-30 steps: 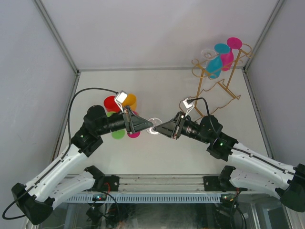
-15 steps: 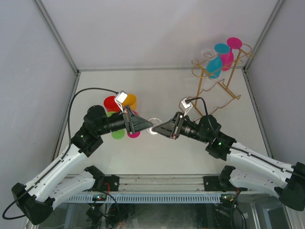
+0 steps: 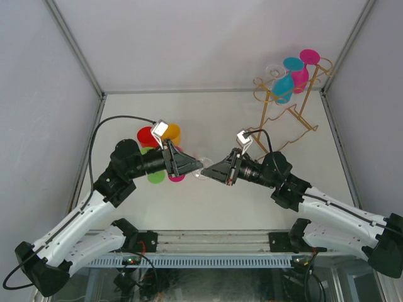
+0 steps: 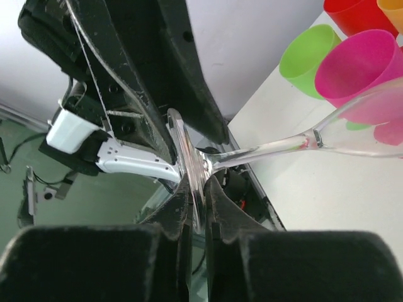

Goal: Take the wine glass off the wine glass rack
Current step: Place the wine glass at the center of the board.

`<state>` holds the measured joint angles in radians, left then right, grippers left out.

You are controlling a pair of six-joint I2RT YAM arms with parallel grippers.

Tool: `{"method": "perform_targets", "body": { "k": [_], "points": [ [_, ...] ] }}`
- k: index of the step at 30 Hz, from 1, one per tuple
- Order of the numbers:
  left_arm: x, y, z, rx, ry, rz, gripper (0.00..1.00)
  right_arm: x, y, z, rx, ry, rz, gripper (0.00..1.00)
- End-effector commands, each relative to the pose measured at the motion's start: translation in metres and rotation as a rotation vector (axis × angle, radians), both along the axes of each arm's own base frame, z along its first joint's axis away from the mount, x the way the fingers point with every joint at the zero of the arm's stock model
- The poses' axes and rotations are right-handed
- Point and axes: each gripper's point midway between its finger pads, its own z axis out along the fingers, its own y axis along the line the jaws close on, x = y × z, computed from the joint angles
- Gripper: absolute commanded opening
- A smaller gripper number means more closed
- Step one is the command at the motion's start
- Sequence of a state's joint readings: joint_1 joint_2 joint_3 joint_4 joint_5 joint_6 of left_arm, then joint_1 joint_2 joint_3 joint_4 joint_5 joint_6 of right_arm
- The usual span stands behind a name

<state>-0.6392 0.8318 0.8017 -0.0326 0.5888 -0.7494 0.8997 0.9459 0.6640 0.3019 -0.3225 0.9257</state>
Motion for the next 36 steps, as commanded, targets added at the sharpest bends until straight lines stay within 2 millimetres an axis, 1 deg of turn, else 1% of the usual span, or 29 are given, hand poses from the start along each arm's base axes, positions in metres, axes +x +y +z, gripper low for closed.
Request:
{"method": "perform_targets", "body": {
  "k": [1,4,6,7,9,10,12,16,19,26,30,33,36],
  "points": [
    [-0.004,0.004,0.023,-0.030,-0.066,0.005,0.47,-0.014,-0.008,0.028,0.019,-0.245,0.033,0.00],
    [-0.001,0.012,0.026,0.001,-0.089,0.055,0.76,-0.017,-0.017,0.020,-0.070,-0.398,0.011,0.00],
    [0.006,0.022,0.022,0.053,-0.096,0.126,0.92,-0.013,-0.023,0.004,-0.169,-0.518,-0.011,0.00],
    [0.010,0.027,0.021,0.073,-0.100,0.163,0.99,-0.014,-0.024,-0.004,-0.210,-0.586,0.002,0.00],
    [0.015,0.035,0.020,0.106,-0.101,0.218,1.00,-0.028,-0.024,-0.018,-0.270,-0.766,0.090,0.00],
    [0.016,0.037,0.020,0.114,-0.103,0.236,1.00,-0.037,-0.024,-0.029,-0.302,-0.858,0.143,0.00],
    [0.018,0.042,0.022,0.114,-0.107,0.262,1.00,-0.046,-0.025,-0.047,-0.381,-1.009,0.205,0.00],
    [0.020,0.047,0.022,0.117,-0.115,0.298,1.00,-0.044,-0.031,-0.083,-0.618,-1.248,0.231,0.00],
    [0.022,0.049,0.017,0.138,-0.114,0.308,1.00,-0.043,-0.032,-0.101,-0.743,-1.398,0.231,0.00],
    [0.030,0.052,0.008,0.207,-0.096,0.334,1.00,-0.045,-0.030,-0.124,-0.872,-1.613,0.232,0.00],
    [0.033,0.052,0.009,0.230,-0.112,0.334,1.00,-0.048,-0.026,-0.132,-0.905,-1.704,0.255,0.00],
    [0.029,0.046,0.010,0.239,-0.132,0.264,1.00,-0.054,-0.023,-0.135,-0.916,-1.757,0.272,0.00],
    [0.022,0.038,0.003,0.281,-0.124,0.164,1.00,-0.061,-0.019,-0.134,-0.904,-1.792,0.282,0.00]
  ]
}}
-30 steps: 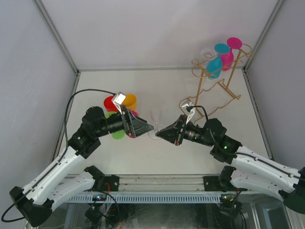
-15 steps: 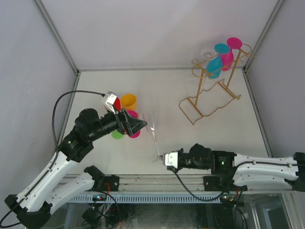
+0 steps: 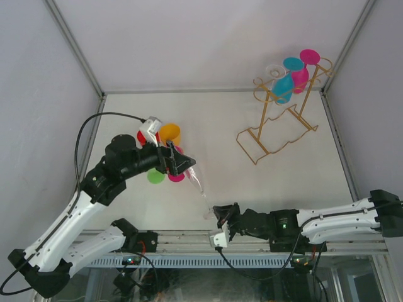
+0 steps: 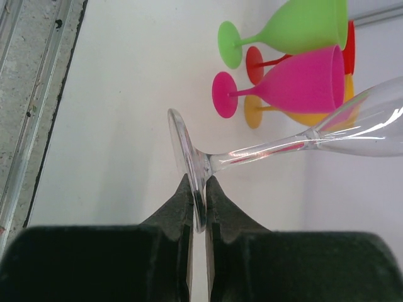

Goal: Take the wine glass off the wine glass rack
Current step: Place the wine glass at the center of the board.

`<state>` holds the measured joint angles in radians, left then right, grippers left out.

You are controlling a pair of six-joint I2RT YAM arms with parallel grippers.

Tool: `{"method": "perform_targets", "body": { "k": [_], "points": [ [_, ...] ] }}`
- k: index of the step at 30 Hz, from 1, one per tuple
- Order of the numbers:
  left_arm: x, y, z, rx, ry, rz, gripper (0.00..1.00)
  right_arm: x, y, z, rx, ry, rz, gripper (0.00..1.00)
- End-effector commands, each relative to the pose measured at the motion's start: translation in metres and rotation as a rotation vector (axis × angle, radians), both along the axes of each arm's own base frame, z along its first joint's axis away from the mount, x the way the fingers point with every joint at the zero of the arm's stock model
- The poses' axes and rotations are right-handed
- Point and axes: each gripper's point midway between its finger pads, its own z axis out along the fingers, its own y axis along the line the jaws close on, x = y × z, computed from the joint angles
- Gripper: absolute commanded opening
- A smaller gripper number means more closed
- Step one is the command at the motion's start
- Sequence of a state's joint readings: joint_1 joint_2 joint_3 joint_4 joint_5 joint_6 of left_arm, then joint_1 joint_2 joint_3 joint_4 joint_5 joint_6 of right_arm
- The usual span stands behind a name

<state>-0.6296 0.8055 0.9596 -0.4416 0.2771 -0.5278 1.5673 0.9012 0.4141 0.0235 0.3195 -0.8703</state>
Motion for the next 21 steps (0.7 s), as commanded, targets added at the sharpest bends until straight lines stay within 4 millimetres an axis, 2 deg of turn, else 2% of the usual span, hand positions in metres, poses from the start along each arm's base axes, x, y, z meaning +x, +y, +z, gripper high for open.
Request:
{"method": "perform_targets", "body": {
  "k": [1,4,9,12,17,21],
  "points": [
    [-0.012,-0.011,0.020,0.025,-0.059,-0.154,1.00,-0.002,0.013,0.030,0.087,-0.111,0.017,0.00],
    [-0.019,-0.016,0.014,0.043,-0.044,-0.222,1.00,-0.006,0.014,0.026,0.068,-0.121,0.035,0.00],
    [-0.039,-0.022,0.010,0.048,-0.038,-0.362,0.92,-0.005,0.010,0.019,0.048,-0.140,0.030,0.00],
    [-0.048,-0.017,0.003,0.096,-0.015,-0.404,0.89,-0.003,0.007,0.018,0.035,-0.159,0.031,0.00],
    [-0.046,-0.004,0.005,0.152,-0.053,-0.351,0.92,-0.004,0.005,0.015,0.031,-0.164,0.038,0.00],
    [-0.049,-0.004,0.005,0.157,-0.044,-0.368,0.94,-0.003,0.004,0.013,0.024,-0.168,0.040,0.00]
  ]
}}
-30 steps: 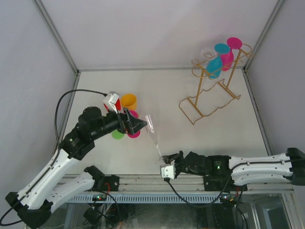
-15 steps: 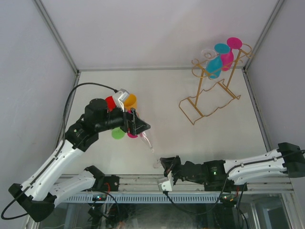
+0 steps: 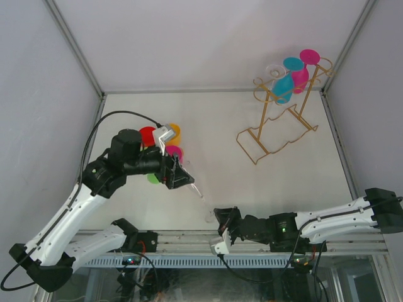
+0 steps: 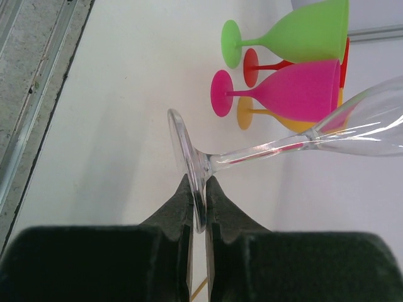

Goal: Take the wine glass off the wine glass rack
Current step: Place the wine glass at the center of the board.

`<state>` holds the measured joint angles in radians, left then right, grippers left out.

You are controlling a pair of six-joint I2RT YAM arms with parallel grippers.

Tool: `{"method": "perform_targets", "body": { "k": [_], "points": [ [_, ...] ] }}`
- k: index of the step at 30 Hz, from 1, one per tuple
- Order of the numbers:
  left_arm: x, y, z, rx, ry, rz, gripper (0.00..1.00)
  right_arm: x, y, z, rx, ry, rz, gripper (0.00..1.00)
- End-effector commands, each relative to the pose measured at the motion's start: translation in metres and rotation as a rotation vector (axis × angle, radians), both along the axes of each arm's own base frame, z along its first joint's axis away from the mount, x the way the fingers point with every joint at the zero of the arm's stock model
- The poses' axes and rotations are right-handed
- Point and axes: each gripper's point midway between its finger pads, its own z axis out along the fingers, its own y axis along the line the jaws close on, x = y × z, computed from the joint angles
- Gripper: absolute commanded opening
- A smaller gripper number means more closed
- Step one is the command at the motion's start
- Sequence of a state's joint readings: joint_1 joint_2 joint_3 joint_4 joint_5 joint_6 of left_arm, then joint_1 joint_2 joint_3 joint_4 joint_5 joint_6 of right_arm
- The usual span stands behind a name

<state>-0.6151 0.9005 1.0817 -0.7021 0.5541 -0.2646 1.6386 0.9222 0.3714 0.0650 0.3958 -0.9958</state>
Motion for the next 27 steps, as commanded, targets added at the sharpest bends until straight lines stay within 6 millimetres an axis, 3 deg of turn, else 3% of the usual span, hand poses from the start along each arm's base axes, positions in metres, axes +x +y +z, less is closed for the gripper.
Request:
{"method": "perform_targets", "body": {
  "k": [1,12,16,20,27],
  "points": [
    [-0.008,0.000,0.023,-0.027,-0.065,-0.059,0.94,0.002,0.006,0.022,0.089,-0.025,-0.004,0.00],
    [-0.051,-0.016,0.023,-0.116,-0.004,-0.381,0.66,0.013,0.001,0.024,0.097,-0.088,-0.009,0.00],
    [-0.054,-0.014,0.020,-0.113,-0.003,-0.385,0.40,0.020,-0.002,0.026,0.105,-0.084,-0.036,0.00],
    [-0.048,-0.011,0.012,-0.084,-0.003,-0.339,0.03,0.023,-0.004,0.028,0.119,-0.073,-0.054,0.00],
    [-0.036,-0.008,0.011,-0.048,-0.028,-0.270,0.00,0.024,-0.005,0.028,0.112,-0.069,-0.062,0.00]
  ]
}}
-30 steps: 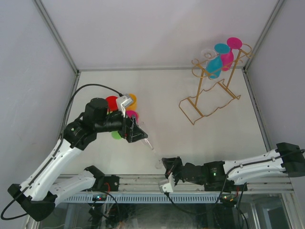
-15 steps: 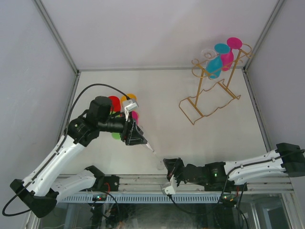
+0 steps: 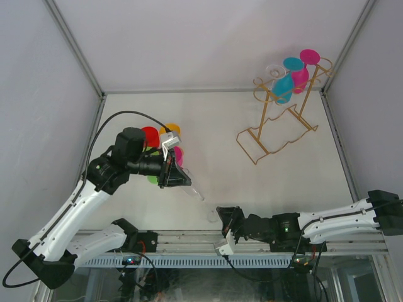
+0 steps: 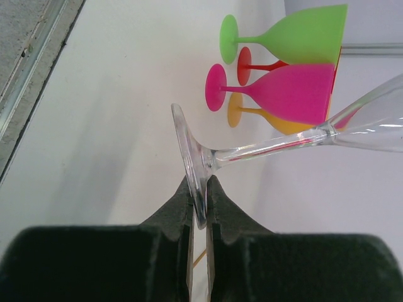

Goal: Take the wine glass off the wine glass rack
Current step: Place the wine glass at the center of the board.

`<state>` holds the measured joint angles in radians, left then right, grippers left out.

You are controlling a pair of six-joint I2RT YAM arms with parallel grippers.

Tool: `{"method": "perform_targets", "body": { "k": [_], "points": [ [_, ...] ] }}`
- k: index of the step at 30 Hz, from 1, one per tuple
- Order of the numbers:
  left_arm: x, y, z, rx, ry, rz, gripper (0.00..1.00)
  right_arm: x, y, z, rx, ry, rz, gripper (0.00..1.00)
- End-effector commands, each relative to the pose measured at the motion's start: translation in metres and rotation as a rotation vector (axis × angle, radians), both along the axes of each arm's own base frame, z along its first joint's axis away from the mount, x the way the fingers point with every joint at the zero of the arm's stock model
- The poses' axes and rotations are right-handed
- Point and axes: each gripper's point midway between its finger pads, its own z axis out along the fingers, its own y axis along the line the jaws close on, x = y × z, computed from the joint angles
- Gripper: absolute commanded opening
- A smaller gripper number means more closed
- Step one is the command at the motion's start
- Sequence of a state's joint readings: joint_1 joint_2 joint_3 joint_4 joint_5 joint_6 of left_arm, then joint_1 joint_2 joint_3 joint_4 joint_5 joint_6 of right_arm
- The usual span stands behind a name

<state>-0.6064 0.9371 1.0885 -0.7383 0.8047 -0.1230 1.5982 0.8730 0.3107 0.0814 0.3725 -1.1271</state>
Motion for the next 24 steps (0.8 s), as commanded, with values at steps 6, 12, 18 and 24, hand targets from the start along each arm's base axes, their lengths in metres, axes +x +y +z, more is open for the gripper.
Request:
{"method": "perform_targets", "body": {
  "k": [6,12,18,24],
  "points": [
    [0.004,0.006,0.009,0.015,-0.059,0.047,0.00,0.012,0.006,0.036,0.165,0.040,-0.089,0.01],
    [0.008,0.006,0.011,0.020,-0.073,0.067,0.00,0.012,0.006,0.037,0.169,0.045,-0.093,0.07],
    [0.013,0.014,0.015,0.032,-0.119,0.124,0.00,0.011,0.007,0.038,0.188,0.066,-0.096,0.31],
    [0.020,0.028,0.012,0.090,-0.139,0.207,0.00,0.012,0.010,0.043,0.246,0.091,-0.118,0.44]
  ]
}}
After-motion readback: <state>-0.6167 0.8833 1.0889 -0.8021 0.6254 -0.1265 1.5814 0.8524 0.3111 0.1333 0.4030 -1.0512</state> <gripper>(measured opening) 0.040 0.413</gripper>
